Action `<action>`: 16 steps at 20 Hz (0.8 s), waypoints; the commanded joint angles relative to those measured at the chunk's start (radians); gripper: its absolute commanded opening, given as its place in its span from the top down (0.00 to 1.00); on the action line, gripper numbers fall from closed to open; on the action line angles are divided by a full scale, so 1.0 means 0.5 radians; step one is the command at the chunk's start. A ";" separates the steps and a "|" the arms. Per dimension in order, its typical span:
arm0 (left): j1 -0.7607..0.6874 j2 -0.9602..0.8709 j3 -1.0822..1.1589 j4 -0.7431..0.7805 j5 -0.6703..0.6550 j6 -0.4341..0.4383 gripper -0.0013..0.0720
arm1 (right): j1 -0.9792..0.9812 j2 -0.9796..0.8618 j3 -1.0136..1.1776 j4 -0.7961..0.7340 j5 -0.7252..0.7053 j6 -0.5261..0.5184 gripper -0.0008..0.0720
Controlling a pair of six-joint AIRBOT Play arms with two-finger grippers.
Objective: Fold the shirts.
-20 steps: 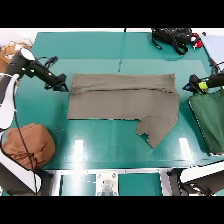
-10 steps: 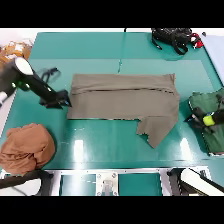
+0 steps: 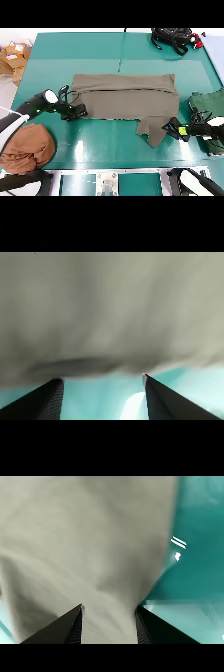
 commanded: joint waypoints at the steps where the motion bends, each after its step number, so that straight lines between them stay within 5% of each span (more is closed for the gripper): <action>1: -0.040 -0.112 -0.039 -0.130 0.304 -0.017 0.40 | 0.115 -0.063 -0.037 0.114 -0.185 -0.007 0.46; 3: -0.034 -0.112 0.009 -0.105 0.268 0.035 0.87 | 0.114 -0.066 -0.031 0.119 -0.185 -0.088 0.84; 4: -0.035 -0.111 0.062 -0.051 0.201 0.066 0.95 | 0.109 -0.066 -0.018 0.117 -0.177 -0.122 0.92; 10: -0.035 0.083 0.287 0.741 -0.619 -0.018 0.96 | 0.090 0.063 0.159 -0.350 0.204 0.014 0.97; 16: -0.039 0.139 0.285 0.841 -1.017 0.064 0.95 | 0.079 0.386 0.219 -0.613 0.563 0.173 0.97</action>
